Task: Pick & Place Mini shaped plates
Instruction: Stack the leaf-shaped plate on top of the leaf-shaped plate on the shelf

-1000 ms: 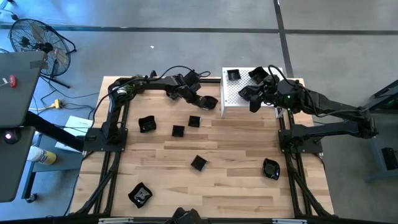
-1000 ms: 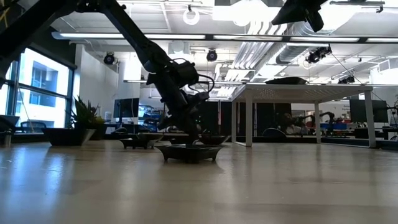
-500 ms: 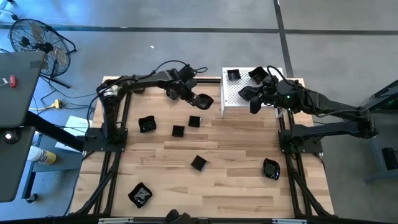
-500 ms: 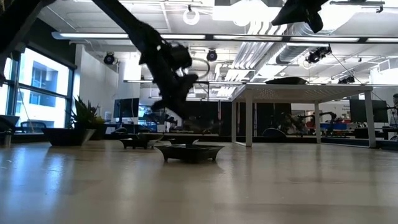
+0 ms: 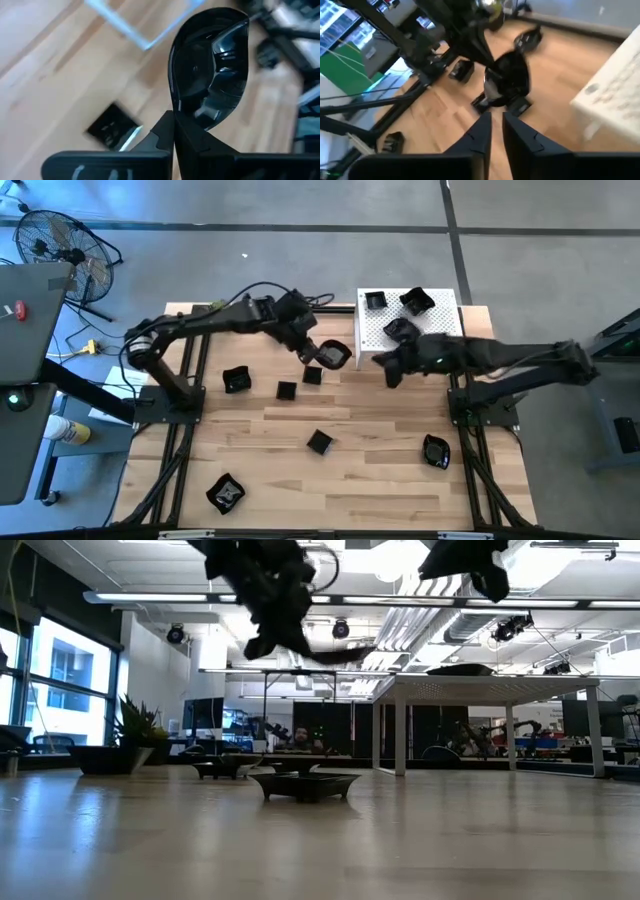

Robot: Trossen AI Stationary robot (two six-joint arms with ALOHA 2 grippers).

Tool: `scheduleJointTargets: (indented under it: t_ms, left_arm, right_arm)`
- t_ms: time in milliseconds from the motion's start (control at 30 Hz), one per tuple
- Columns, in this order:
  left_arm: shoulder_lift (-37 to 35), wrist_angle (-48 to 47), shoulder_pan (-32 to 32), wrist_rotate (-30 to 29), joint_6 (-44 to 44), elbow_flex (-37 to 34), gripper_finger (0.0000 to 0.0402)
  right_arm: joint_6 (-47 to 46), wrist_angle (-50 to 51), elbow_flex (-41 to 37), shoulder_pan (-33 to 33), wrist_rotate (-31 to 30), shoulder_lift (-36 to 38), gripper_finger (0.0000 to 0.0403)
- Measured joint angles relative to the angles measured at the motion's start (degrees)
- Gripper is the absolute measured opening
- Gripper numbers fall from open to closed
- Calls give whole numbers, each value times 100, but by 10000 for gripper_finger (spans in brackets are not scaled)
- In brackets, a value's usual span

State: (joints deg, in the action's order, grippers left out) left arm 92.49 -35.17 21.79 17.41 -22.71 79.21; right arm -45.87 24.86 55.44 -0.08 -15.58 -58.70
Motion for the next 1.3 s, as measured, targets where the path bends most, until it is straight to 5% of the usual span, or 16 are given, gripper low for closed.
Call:
scheduleJointTargets:
  t_ms: [167, 367, 733, 1300]
  left_arm:
    - [-62, 255, -345, -22, -279, 0, 0]
    - [-62, 308, -579, -43, -304, 0, 0]
    - [-62, 763, -655, 111, -420, 0, 0]
    - [-70, 806, -646, 177, -464, 2, 11]
  right_arm:
    - [-763, -84, 0, 127, -166, -440, 91]
    - [-580, -160, 0, 47, -349, -512, 106]
    - [90, -370, 0, -247, 323, -924, 77]
    - [239, -609, -2, -260, 318, -1029, 12]
